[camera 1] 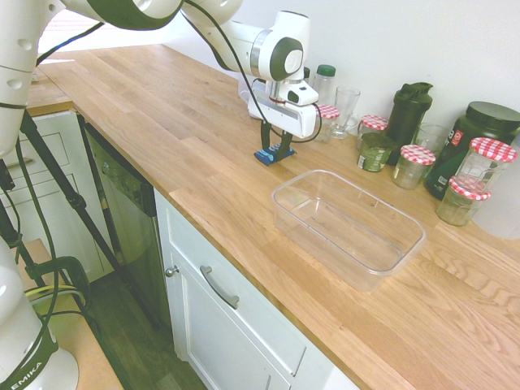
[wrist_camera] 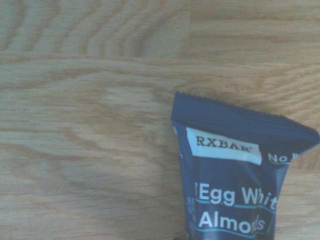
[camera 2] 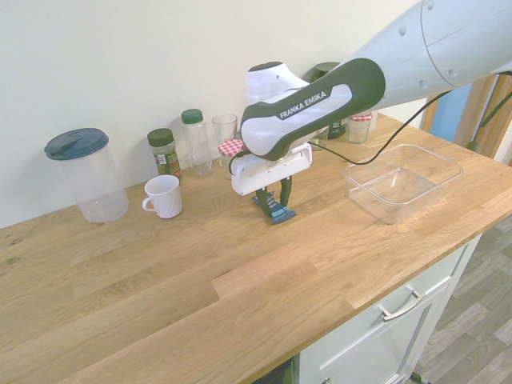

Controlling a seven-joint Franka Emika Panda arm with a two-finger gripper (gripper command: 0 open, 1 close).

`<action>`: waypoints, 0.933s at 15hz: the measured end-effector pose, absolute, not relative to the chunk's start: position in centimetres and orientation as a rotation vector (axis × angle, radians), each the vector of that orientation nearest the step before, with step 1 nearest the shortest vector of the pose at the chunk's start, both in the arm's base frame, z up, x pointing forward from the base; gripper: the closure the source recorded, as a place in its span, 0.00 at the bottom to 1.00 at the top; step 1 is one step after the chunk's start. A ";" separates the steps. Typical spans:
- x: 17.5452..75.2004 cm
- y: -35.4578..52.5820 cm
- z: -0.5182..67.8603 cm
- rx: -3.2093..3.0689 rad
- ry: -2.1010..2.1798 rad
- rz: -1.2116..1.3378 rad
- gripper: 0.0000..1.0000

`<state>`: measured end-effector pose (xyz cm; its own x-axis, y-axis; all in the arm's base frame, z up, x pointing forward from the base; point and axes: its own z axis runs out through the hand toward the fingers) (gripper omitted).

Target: Put the protein bar into the container

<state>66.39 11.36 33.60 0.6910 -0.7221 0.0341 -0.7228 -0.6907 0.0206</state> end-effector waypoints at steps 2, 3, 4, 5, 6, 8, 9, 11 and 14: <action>66.4 11.2 33.6 2.857 -1.224 0.038 1.00; 66.4 11.1 33.7 2.857 -1.223 0.039 1.00; 66.5 11.0 33.7 2.859 -1.219 0.041 1.00; 66.5 10.9 34.0 2.863 -1.215 0.046 1.00; 66.4 10.8 34.5 2.870 -1.212 0.054 1.00; 65.6 10.6 36.5 2.886 -1.208 0.082 1.00; 64.8 10.5 37.7 2.894 -1.205 0.102 1.00; 62.4 10.0 40.6 2.912 -1.200 0.159 1.00; 58.0 8.1 45.2 2.940 -1.214 0.249 1.00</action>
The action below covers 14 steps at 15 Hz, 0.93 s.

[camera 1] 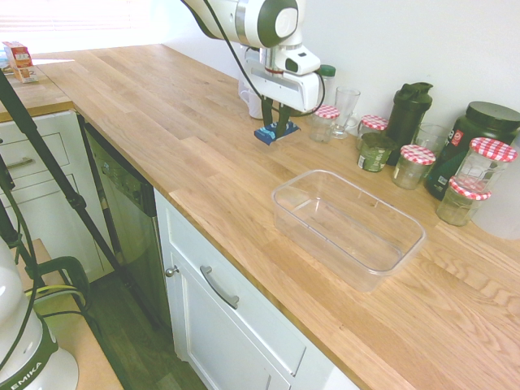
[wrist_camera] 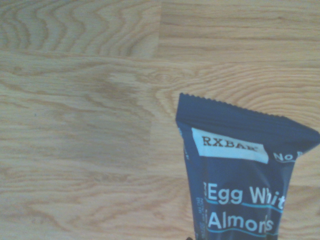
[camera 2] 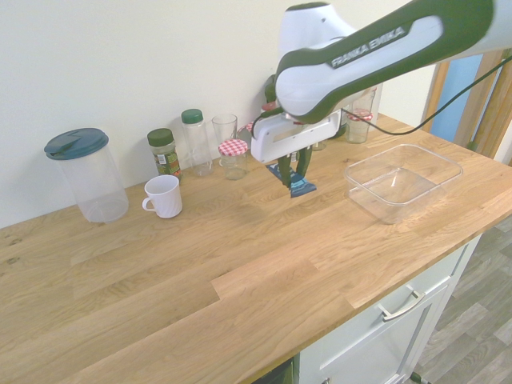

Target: Put the protein bar into the container

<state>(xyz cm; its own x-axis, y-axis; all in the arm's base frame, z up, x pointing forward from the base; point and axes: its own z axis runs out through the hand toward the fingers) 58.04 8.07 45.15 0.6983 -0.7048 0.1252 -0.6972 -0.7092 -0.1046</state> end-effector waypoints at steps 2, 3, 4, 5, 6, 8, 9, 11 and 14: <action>54.7 5.5 47.3 -2.822 1.191 -0.263 1.00; 53.0 3.8 47.9 -2.807 1.202 -0.267 1.00; 51.6 1.9 48.3 -2.790 1.216 -0.267 1.00; 50.4 0.1 48.6 -2.772 1.229 -0.265 1.00; 49.4 -2.1 48.9 -2.753 1.245 -0.267 1.00; 47.8 -6.3 49.2 -2.718 1.271 -0.265 1.00; 47.2 -8.5 49.2 -2.702 1.285 -0.263 1.00; 46.1 -12.3 48.9 -2.674 1.312 -0.256 1.00; 44.8 -16.1 48.5 -2.648 1.326 -0.245 1.00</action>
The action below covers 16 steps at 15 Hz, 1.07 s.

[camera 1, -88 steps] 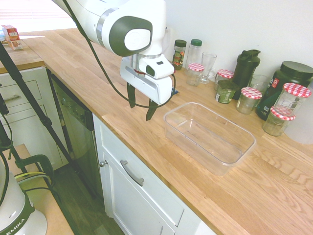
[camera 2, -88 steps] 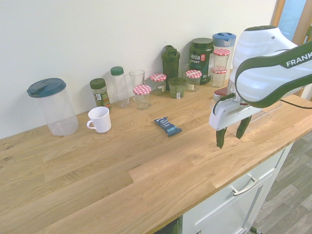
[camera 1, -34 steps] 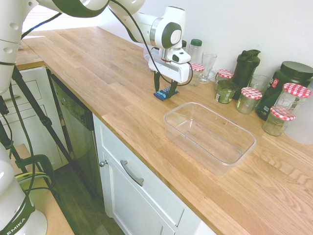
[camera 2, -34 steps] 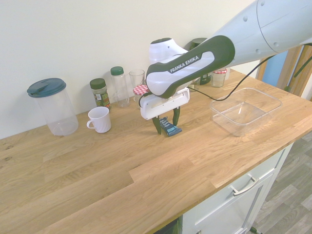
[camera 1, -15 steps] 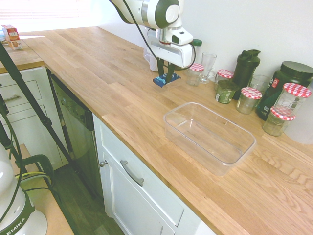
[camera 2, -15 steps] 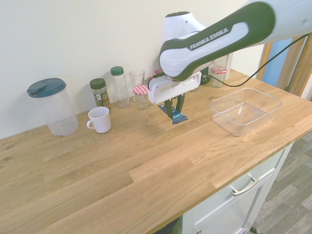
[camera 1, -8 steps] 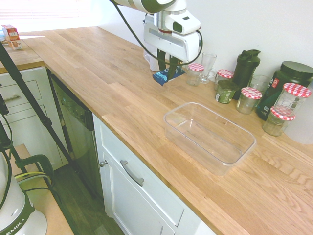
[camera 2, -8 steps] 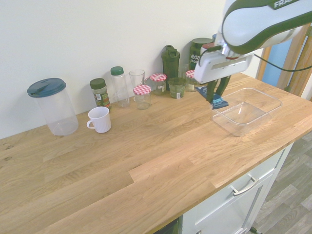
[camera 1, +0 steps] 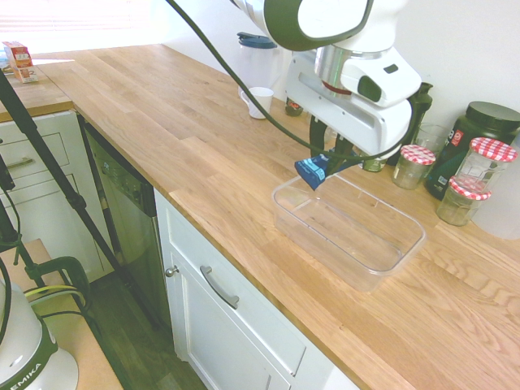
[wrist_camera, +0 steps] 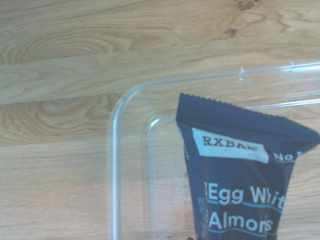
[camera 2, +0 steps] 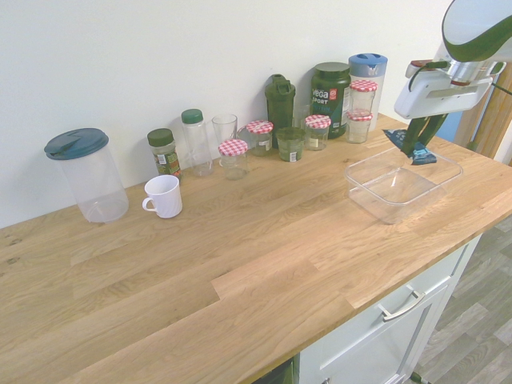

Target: Put the protein bar into the container

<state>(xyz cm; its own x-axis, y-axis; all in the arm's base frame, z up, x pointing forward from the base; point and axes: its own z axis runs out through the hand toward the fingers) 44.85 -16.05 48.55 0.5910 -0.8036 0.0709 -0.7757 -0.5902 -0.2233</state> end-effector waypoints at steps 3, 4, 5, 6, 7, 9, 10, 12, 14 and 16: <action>44.4 -17.7 47.8 -2.635 1.331 -0.222 1.00; 44.4 -18.0 47.5 -2.634 1.332 -0.213 1.00; 44.4 -18.3 47.1 -2.633 1.332 -0.204 1.00; 44.3 -18.6 46.8 -2.624 1.340 -0.196 1.00; 44.4 -19.0 46.2 -2.606 1.356 -0.178 1.00; 44.4 -19.0 46.2 -2.606 1.356 -0.181 1.00; 44.5 -19.0 46.2 -2.606 1.357 -0.185 1.00; 44.7 -18.9 45.8 -2.609 1.359 -0.188 1.00; 45.2 -18.9 45.3 -2.611 1.366 -0.198 1.00; 45.7 -18.8 44.7 -2.621 1.374 -0.211 1.00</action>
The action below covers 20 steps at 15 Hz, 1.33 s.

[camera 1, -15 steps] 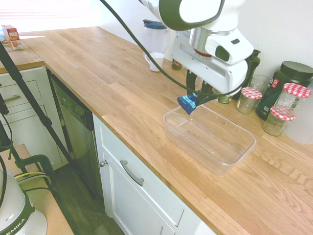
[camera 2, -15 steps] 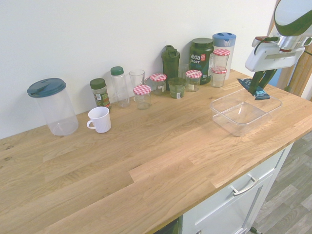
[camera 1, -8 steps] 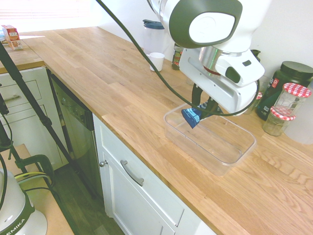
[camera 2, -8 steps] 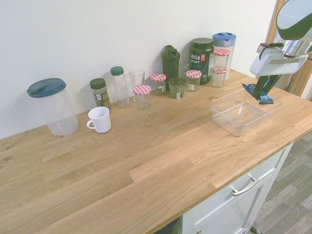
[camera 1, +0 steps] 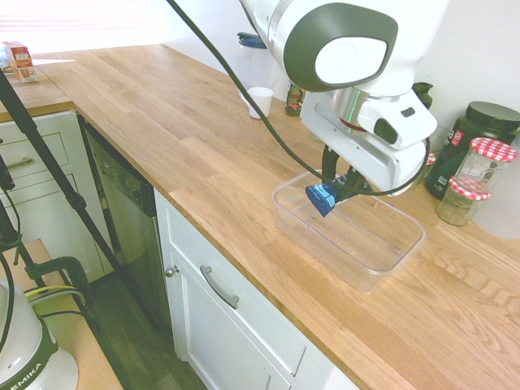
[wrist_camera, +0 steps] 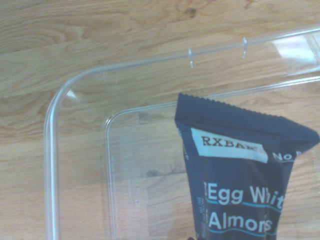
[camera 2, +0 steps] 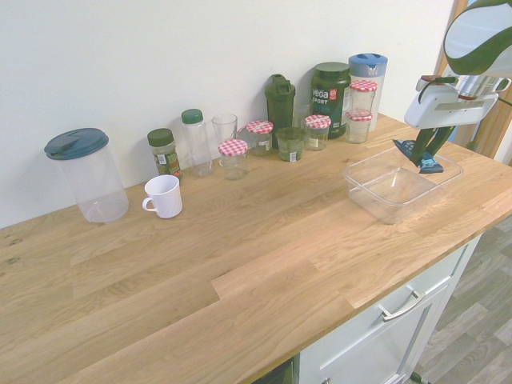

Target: Put the protein bar into the container

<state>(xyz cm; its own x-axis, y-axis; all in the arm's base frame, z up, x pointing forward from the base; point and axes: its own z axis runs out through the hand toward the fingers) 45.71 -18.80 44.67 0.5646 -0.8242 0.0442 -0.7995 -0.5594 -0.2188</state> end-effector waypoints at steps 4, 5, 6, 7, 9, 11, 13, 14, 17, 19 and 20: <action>46.2 -18.8 43.7 -2.648 1.383 -0.208 1.00; 46.2 -18.9 43.5 -2.652 1.386 -0.210 1.00; 46.3 -18.9 43.3 -2.657 1.391 -0.209 1.00; 46.5 -18.9 43.0 -2.661 1.394 -0.208 1.00; 46.7 -18.8 42.4 -2.664 1.398 -0.201 1.00; 46.9 -18.6 42.2 -2.666 1.399 -0.195 1.00; 47.0 -18.6 41.8 -2.667 1.402 -0.189 1.00; 47.0 -18.7 41.5 -2.668 1.404 -0.185 1.00; 47.2 -18.8 40.9 -2.670 1.408 -0.181 1.00; 47.2 -18.8 40.9 -2.669 1.411 -0.182 1.00; 47.3 -18.8 40.9 -2.668 1.413 -0.182 1.00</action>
